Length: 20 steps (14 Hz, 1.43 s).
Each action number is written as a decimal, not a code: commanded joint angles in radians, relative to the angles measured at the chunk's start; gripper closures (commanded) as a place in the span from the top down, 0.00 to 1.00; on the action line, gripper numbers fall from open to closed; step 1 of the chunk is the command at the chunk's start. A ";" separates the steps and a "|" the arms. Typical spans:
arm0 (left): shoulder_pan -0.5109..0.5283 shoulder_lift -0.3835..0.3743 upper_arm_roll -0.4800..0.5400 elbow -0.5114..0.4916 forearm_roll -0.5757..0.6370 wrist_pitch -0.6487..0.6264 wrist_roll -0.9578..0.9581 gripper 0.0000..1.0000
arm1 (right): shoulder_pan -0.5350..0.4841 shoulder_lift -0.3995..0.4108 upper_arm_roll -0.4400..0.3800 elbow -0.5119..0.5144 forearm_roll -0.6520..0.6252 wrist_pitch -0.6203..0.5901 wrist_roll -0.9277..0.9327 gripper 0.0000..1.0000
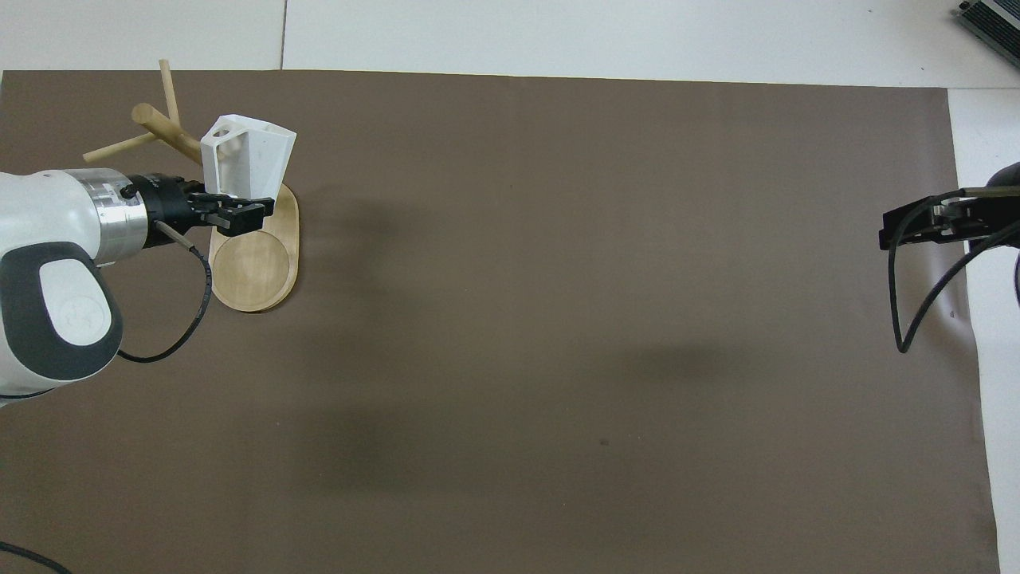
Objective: Hang cup on rack
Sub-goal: 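Move the cup onto a rack peg while the right gripper returns, then lower the cup's handle onto the peg with the left gripper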
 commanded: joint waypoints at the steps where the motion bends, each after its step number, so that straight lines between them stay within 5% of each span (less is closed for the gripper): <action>1: 0.004 0.002 -0.006 -0.010 0.014 0.031 -0.054 0.00 | -0.001 -0.015 0.003 -0.013 -0.013 -0.007 0.020 1.00; 20: 0.024 0.011 -0.006 -0.027 0.012 0.091 -0.276 0.00 | 0.003 -0.015 0.003 -0.014 -0.002 -0.009 0.015 1.00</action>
